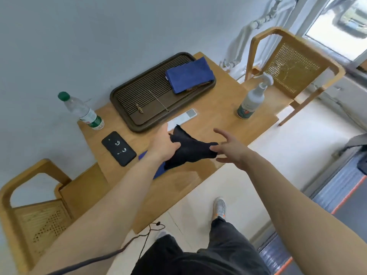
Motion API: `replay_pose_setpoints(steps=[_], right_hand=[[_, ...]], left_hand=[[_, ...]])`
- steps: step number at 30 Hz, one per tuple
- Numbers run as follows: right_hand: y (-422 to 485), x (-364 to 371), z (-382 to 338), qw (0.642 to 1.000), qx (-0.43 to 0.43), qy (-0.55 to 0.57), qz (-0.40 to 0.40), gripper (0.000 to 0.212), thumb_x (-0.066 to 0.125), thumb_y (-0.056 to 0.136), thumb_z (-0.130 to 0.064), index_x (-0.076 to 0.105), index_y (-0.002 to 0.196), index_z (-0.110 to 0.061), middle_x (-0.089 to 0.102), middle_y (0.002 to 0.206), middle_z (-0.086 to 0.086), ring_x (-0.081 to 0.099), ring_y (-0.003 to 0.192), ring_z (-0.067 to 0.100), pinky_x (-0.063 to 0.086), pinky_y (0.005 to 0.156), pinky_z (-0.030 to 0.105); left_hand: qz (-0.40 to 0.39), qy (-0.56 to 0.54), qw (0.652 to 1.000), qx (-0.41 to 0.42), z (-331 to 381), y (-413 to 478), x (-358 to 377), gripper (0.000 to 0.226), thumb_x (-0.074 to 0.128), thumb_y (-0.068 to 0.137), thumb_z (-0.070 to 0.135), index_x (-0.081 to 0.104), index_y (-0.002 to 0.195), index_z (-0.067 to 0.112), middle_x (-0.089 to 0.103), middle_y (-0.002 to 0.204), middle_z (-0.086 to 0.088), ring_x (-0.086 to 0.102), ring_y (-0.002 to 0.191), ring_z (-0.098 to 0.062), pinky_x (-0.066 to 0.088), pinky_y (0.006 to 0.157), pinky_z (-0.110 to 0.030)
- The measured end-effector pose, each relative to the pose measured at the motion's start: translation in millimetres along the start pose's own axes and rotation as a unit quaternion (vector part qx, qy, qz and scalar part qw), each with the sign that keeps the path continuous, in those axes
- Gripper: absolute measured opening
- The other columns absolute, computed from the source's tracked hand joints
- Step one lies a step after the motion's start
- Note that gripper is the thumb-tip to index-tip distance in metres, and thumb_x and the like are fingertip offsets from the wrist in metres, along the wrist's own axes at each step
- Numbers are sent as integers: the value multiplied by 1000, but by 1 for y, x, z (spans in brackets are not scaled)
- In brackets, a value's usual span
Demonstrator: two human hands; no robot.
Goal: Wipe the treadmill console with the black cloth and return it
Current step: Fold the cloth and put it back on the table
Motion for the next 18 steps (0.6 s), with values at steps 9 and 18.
replay_pose_setpoints(steps=[9, 18], right_hand=[[43, -33, -52, 806, -183, -561, -52, 16, 73, 81, -29, 72, 96, -28, 59, 110, 2, 58, 101, 21, 51, 81, 35], [107, -41, -55, 949, -32, -234, -209, 31, 71, 90, -33, 68, 111, -12, 76, 107, 9, 70, 104, 25, 57, 95, 45]], left_hand=[[-77, 72, 994, -44, 44, -3, 41, 96, 88, 74, 28, 36, 154, 24, 53, 140, -1, 57, 116, -20, 52, 91, -32], [-58, -198, 966, -158, -6, 27, 47, 20, 77, 85, 32, 73, 99, 19, 77, 95, 1, 71, 94, -16, 54, 80, -29]])
Point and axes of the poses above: each hand's wrist, its own y-axis towards the middle knuckle, its own x-axis out of the palm, z = x × y, the point moved 2 cm from there along y, towards the middle knuckle
